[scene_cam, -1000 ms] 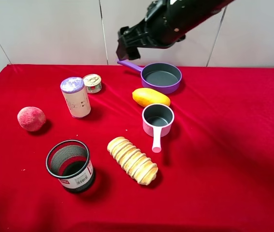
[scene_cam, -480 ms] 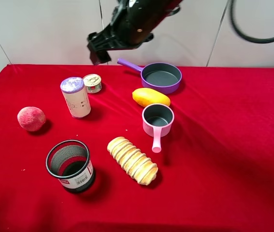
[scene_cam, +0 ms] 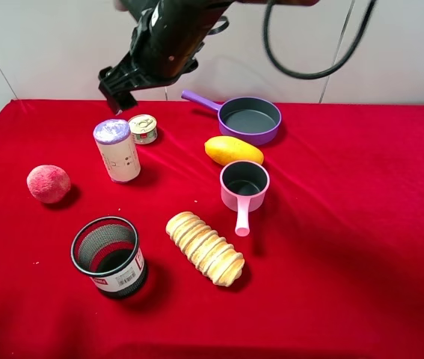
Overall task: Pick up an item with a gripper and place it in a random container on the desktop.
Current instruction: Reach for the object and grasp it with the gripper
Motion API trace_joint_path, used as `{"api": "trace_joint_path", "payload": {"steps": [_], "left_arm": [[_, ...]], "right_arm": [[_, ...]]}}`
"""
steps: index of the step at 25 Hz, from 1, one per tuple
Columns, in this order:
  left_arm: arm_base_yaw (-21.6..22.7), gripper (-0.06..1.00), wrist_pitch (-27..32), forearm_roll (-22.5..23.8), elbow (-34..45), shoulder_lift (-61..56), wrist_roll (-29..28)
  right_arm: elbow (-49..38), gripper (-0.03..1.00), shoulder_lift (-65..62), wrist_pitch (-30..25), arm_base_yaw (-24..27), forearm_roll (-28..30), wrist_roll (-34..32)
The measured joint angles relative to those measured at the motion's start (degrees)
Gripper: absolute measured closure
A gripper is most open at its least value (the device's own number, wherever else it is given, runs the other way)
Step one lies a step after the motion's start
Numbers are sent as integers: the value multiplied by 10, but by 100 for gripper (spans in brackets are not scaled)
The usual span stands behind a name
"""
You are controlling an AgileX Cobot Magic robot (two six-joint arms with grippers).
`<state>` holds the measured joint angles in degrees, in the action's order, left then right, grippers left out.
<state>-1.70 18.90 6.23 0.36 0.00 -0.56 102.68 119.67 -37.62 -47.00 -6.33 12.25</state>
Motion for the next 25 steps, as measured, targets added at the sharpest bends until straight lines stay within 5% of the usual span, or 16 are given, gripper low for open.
{"api": "trace_joint_path", "payload": {"steps": [17,25], "left_arm": [[0,4,0,0,0,0,0],[0,4,0,0,0,0,0]], "right_arm": [[162,28,133,-46,-32,-41,54],[172,28,158,-38,-32,-46,81]]}}
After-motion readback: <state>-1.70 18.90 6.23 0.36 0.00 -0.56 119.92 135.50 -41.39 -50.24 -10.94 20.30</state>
